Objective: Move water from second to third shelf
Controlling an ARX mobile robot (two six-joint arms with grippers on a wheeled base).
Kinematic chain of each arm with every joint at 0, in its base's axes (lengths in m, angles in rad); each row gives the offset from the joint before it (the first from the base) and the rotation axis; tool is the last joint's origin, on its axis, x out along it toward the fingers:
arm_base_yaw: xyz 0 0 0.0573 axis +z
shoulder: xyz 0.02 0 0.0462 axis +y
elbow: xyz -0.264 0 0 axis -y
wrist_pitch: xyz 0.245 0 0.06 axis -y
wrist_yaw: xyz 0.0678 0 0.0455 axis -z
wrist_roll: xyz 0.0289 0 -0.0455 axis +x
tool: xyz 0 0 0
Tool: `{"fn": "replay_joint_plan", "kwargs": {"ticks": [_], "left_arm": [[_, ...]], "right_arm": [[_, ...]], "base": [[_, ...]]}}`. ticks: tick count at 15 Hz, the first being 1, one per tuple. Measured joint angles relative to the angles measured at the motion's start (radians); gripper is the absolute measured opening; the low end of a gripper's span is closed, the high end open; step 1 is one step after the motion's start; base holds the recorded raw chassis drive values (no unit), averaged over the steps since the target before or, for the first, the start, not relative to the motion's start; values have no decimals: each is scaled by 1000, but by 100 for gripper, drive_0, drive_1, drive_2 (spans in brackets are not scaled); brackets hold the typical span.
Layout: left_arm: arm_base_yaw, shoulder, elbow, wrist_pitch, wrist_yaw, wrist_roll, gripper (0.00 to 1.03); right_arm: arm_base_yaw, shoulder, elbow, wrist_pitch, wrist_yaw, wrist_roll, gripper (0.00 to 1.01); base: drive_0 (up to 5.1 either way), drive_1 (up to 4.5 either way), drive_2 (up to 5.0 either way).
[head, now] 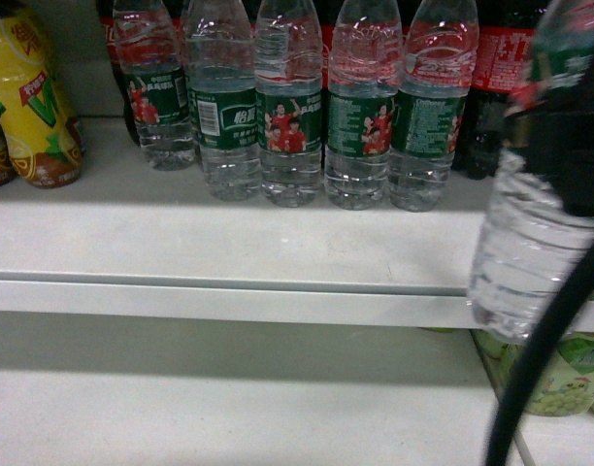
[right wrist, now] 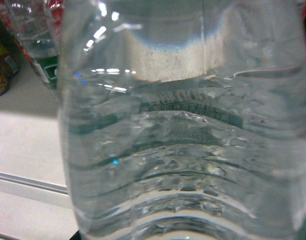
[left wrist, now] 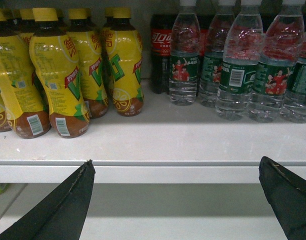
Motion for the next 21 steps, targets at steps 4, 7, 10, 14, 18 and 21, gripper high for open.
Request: {"fn": "replay_joint_plan", "kwargs": {"ticks": [4, 7, 10, 14, 18, 21], "left_arm": [[0, 0, 0, 0, 0, 0, 98], [0, 0, 0, 0, 0, 0, 98], [0, 0, 0, 0, 0, 0, 98], [0, 0, 0, 0, 0, 0, 98], [0, 0, 0, 0, 0, 0, 98], [0, 0, 0, 0, 0, 0, 98]], "right_arm": [[-27, -98, -34, -45, -3, 14, 43], [-314, -569, -125, -266, 8, 40, 43], [-344, -588, -132, -272, -85, 24, 43], [-331, -636, -134, -300, -164, 23, 43], [-324, -637, -134, -328, -203, 21, 43], [-317, -638, -134, -330, -208, 22, 43]], "base": [[0, 0, 0], [0, 0, 0], [0, 0, 0], [0, 0, 0], [0, 0, 0], [0, 0, 0]]}}
